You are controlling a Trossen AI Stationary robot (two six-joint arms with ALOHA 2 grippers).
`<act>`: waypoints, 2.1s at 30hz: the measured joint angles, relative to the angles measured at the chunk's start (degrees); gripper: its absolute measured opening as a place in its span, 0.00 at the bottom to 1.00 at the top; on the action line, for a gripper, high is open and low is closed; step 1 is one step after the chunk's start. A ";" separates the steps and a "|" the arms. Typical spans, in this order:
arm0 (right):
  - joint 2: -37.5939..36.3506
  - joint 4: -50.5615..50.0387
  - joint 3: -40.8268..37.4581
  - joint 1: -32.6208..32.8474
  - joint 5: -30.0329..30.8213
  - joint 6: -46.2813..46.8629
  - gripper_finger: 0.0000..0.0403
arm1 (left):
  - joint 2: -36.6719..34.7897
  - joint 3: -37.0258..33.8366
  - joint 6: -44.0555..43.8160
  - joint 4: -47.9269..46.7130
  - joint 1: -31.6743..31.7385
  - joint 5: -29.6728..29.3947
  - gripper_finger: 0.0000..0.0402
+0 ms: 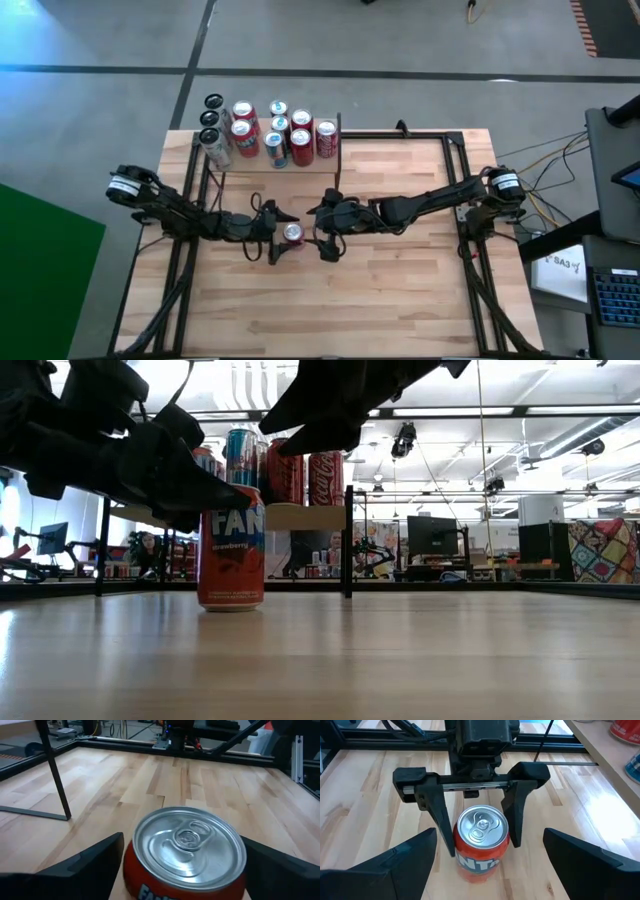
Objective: Place canned beverage on shelf
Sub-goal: Put the red soda can on the shelf aligned with the other red soda cans
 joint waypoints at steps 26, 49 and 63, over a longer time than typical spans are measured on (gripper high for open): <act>0.00 -0.93 -0.81 0.00 2.49 -0.61 0.88 | -21.49 -0.15 -6.03 -10.41 -0.02 3.04 0.71; -0.02 1.71 -0.72 -3.46 2.53 -4.40 0.88 | -54.54 16.05 1.46 -69.92 7.09 -17.73 0.71; -0.06 2.34 -0.70 -3.89 2.36 -4.66 0.88 | -52.37 18.71 3.43 -72.85 17.60 -17.89 0.71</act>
